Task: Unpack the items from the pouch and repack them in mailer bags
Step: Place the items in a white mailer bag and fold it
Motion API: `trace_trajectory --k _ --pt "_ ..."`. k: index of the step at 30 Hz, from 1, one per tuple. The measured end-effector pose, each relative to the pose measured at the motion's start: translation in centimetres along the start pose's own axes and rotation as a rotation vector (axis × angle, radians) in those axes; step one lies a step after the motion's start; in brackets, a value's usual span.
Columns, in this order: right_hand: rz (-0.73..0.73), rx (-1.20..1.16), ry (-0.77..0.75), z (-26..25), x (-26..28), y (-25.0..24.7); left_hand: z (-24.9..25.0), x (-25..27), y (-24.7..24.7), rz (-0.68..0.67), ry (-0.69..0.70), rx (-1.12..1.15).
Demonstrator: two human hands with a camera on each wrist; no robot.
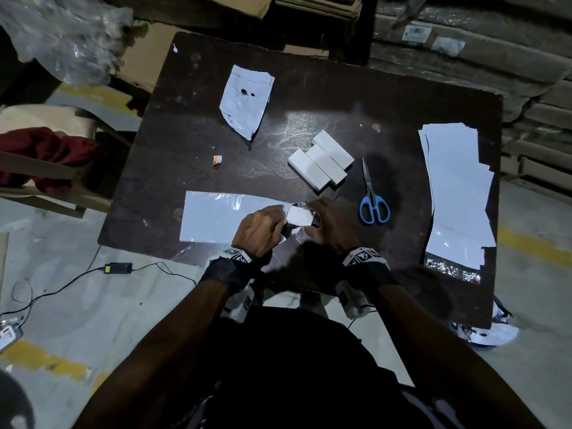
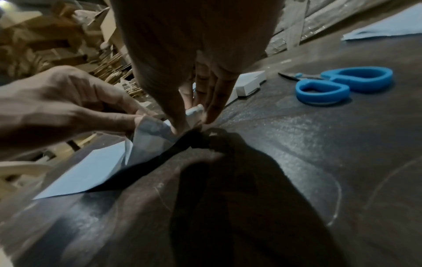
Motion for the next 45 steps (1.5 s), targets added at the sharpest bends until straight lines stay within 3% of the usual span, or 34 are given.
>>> trace_trajectory --k 6,9,11,13,17,21,26,30,35,40,43,45 --pt "0.022 -0.071 0.192 0.7 -0.9 -0.1 0.1 -0.2 -0.2 -0.029 0.036 -0.077" --pt "-0.023 -0.028 0.381 1.3 -1.2 -0.8 -0.2 -0.2 -0.4 -0.063 0.018 -0.148" --pt "-0.016 -0.229 0.439 1.4 -1.5 0.3 -0.4 -0.2 -0.3 -0.077 0.003 -0.149" --pt "-0.013 -0.429 0.389 1.5 -1.9 2.1 -0.7 -0.2 -0.3 -0.078 -0.016 -0.127" --pt "0.013 -0.498 0.356 2.7 -2.1 2.5 -1.2 -0.3 -0.2 -0.080 -0.047 -0.103" --pt "0.206 -0.216 0.362 2.8 -2.7 -2.4 -0.8 -0.1 -0.6 -0.040 -0.055 -0.147" --pt "0.069 0.263 0.268 2.1 -5.1 -4.1 -0.4 0.3 -0.6 -0.076 -0.214 -0.131" --pt "0.040 0.406 0.289 1.6 -6.2 -3.8 -0.2 0.6 -0.3 -0.122 -0.316 -0.117" --pt "0.041 0.357 0.292 1.4 -5.7 -3.3 0.1 1.1 -0.4 -0.091 -0.338 -0.080" --pt "0.165 0.089 0.333 2.3 -3.1 -3.6 0.1 1.5 -0.7 -0.038 -0.404 -0.028" --pt "0.230 -0.038 0.255 1.9 0.6 -3.4 0.1 1.6 -0.9 -0.031 -0.412 -0.010" --pt "0.193 -0.030 0.162 1.5 2.9 -2.9 0.1 1.5 -1.0 -0.021 -0.419 -0.007"
Point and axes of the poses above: each hand's wrist, its own x-axis away from the middle knuckle, its own y-axis out of the palm, z = x × y, the point moved 6 cm from there along -x, towards the middle knuckle, and after that the axes turned 2 degrees about -z, right-handed, at the moved point
